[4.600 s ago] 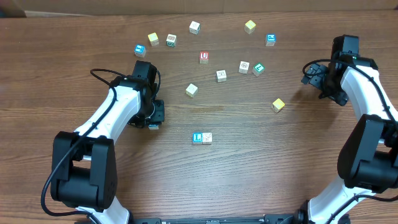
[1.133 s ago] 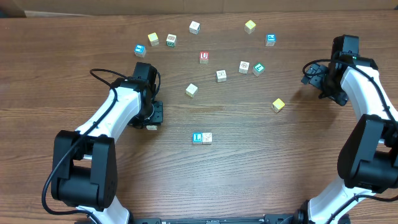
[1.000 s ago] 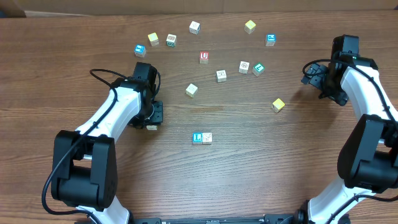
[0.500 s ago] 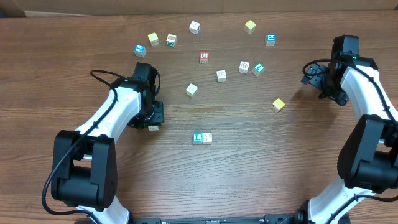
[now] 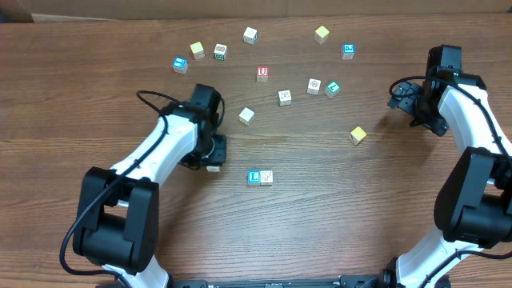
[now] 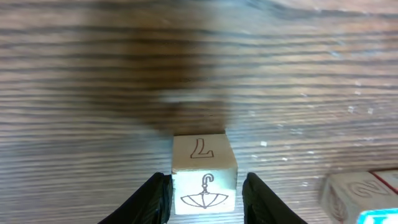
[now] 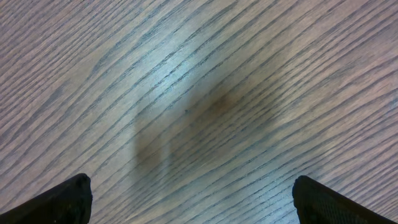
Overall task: Form a horizontal line
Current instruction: 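Carry the 7 block with the left gripper toward the L block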
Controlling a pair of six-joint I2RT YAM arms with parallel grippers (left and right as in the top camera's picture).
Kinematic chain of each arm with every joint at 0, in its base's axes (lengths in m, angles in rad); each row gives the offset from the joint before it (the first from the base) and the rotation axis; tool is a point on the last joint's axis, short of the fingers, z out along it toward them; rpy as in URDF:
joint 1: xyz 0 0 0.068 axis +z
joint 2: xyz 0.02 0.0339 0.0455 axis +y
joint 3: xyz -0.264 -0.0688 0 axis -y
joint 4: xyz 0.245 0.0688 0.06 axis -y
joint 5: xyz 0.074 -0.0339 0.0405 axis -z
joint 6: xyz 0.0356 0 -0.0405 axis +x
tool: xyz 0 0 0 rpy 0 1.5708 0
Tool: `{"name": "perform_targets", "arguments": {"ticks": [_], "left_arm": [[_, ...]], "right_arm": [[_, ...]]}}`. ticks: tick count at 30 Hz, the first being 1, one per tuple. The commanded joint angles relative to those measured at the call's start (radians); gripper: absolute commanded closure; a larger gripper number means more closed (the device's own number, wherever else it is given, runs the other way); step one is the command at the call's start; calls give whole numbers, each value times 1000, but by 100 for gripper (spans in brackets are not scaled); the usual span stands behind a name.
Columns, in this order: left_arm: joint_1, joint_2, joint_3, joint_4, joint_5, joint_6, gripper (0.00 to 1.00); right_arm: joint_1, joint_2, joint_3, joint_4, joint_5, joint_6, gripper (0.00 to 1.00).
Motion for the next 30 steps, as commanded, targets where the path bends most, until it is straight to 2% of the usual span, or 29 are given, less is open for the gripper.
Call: {"name": "perform_targets", "arguments": {"ticks": [1,9,30], "left_arm": [[-30,9,-5,-11,23,-63,63],[-68,9,-5,-23,76,-113,59],[-76,9,-6,28,72,-164,61]], "right_arm": [[-1,-21,21,4,6,-1,0],[-1,-21,21,4,6,-1,0],[-1,-21,21,4,6,-1,0]]}}
